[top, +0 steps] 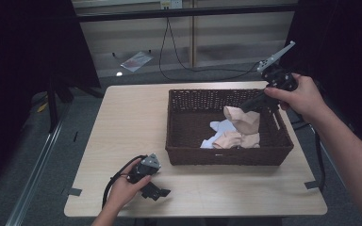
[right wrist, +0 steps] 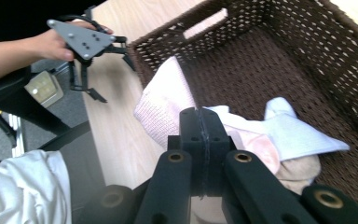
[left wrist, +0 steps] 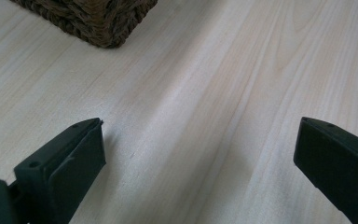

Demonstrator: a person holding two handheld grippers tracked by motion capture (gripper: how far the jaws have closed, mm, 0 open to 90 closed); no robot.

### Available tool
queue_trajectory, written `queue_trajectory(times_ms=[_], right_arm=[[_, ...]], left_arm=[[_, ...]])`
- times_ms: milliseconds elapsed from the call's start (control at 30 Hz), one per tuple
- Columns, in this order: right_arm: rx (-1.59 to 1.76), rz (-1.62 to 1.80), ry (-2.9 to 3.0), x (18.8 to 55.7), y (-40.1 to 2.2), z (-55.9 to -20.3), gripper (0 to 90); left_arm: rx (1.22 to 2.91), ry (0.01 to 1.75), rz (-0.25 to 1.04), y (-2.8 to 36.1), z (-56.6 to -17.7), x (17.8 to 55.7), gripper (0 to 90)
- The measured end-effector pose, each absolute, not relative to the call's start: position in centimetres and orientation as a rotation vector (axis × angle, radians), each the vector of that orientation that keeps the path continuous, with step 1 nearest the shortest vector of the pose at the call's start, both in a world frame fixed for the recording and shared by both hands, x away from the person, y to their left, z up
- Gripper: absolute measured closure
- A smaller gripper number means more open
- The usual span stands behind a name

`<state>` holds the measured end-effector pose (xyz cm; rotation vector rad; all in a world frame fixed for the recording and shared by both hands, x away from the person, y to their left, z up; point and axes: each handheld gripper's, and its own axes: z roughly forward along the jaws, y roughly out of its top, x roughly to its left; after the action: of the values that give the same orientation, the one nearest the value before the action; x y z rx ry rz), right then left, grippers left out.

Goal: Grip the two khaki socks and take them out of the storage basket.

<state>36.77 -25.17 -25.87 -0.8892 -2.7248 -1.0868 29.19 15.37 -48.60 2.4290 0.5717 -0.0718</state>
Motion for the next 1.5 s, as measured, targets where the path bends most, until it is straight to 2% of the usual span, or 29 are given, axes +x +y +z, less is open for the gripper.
queue_trajectory(times_ms=[333,833,1333,1400,1500], right_arm=[[-0.785,-1.119,-2.686,35.1,-24.7,-25.1,90.0],[-0.624,-1.076,-2.707,32.6,-22.3,-26.2,90.0],[-0.552,-1.005,-2.723,31.4,-20.1,-29.6,89.8],[-0.553,-1.012,-2.716,31.4,-19.9,-30.1,85.8],[-0.581,-0.994,-2.733,31.5,-19.6,-30.8,70.8]], left_arm=[[2.429,0.567,-0.084,15.2,-48.8,29.2,1.7],[2.429,0.56,-0.09,15.1,-48.8,29.3,1.7],[2.431,0.566,-0.082,15.1,-48.8,29.2,1.7],[2.429,0.564,-0.093,15.1,-48.8,29.2,1.7],[2.43,0.563,-0.093,15.1,-48.8,29.2,1.7]])
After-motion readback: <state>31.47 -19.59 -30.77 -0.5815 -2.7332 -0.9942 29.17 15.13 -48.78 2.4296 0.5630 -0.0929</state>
